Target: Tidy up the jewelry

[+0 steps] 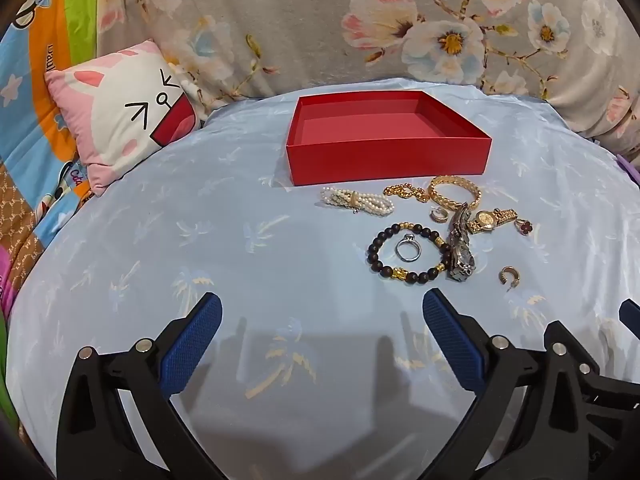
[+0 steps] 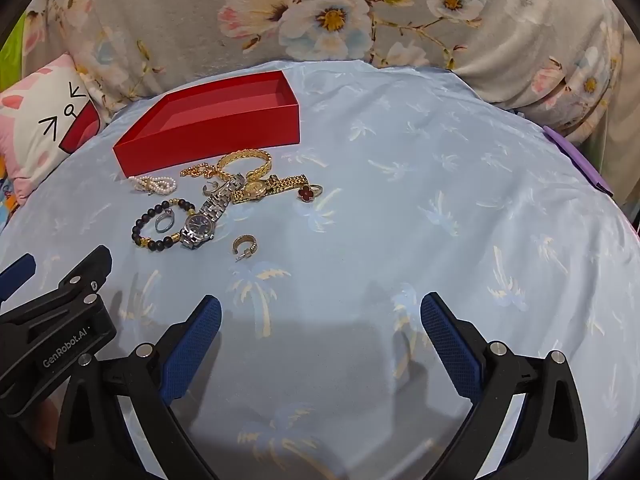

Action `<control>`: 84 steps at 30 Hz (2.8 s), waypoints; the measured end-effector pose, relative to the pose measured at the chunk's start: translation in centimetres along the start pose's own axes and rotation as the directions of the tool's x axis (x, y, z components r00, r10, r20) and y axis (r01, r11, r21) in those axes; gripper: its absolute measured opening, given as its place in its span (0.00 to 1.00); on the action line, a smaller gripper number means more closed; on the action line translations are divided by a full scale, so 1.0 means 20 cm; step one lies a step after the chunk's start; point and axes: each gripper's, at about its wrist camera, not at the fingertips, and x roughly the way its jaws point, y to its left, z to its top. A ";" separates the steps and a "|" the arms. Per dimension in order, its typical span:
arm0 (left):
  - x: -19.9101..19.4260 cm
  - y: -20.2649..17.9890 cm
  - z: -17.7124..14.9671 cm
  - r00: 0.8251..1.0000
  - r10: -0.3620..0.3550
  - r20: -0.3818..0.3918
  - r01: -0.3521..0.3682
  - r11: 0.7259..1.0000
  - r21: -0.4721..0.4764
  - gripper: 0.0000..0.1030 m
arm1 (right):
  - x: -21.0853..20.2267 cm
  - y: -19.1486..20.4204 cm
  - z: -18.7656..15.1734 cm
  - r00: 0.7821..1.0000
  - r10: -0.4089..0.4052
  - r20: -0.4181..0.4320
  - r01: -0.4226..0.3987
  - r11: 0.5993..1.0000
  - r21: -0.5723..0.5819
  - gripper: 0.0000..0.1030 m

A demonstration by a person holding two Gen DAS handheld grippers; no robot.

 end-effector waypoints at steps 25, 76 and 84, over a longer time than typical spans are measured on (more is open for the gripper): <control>-0.04 -0.05 0.00 1.000 0.010 0.010 -0.011 1.000 0.025 0.95 | -0.01 -0.05 0.00 1.000 0.009 0.009 -0.009 1.000 0.025 0.95; -0.04 -0.04 0.01 1.000 -0.004 0.018 0.004 1.000 -0.010 0.94 | -0.01 -0.01 0.00 1.000 -0.008 0.006 0.008 1.000 0.008 0.95; -0.04 -0.04 0.01 1.000 -0.004 0.019 0.004 1.000 -0.010 0.94 | -0.01 -0.01 0.00 1.000 -0.008 0.006 0.008 1.000 0.008 0.95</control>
